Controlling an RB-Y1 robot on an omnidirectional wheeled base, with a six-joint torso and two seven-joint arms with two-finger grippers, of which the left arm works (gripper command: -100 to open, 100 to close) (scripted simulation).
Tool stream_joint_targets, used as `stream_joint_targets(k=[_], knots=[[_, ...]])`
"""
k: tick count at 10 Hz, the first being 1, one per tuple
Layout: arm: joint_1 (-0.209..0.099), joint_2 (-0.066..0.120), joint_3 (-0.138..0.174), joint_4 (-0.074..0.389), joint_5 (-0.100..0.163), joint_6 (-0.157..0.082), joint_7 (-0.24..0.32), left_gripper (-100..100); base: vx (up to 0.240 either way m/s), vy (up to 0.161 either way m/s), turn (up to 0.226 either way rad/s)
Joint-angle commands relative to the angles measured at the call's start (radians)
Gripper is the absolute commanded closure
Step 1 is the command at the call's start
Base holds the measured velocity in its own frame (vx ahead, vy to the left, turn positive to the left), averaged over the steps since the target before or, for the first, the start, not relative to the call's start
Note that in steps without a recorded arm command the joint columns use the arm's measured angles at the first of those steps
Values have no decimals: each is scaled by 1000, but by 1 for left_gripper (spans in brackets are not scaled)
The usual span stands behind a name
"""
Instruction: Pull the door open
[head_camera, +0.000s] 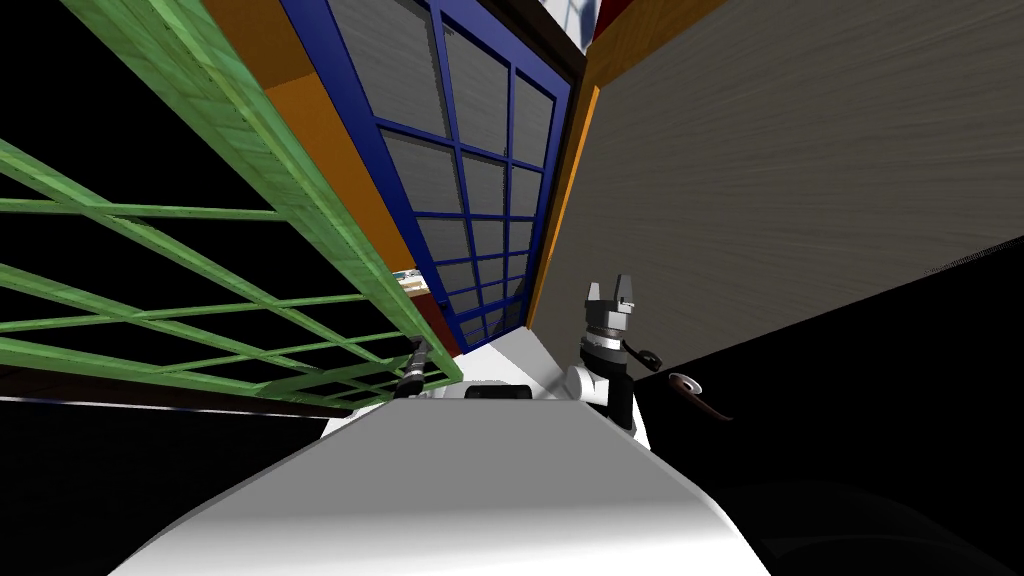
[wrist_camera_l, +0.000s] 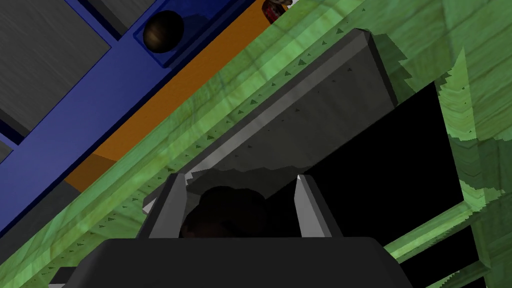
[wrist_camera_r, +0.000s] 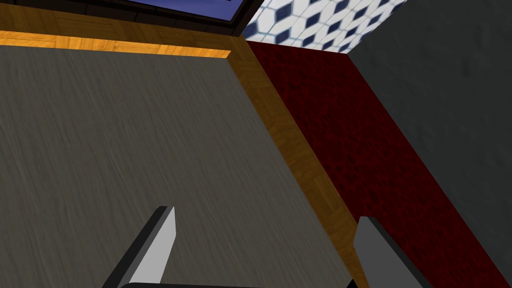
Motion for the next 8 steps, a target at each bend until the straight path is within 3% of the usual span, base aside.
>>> stream_joint_targets(k=[1, 3, 4, 6, 8], knots=[[1, 19, 4, 3, 18, 4, 50, 100, -25, 10, -24], [1, 19, 4, 3, 18, 4, 63, 100, -24, 3, -3], [-4, 22, -5, 9, 25, 1, 104, 100, -25, 10, -10], [-4, 22, -5, 9, 25, 1, 104, 100, -21, 2, -21], [-14, 30, -26, 22, 39, -5, 169, 100, -35, 10, -30]])
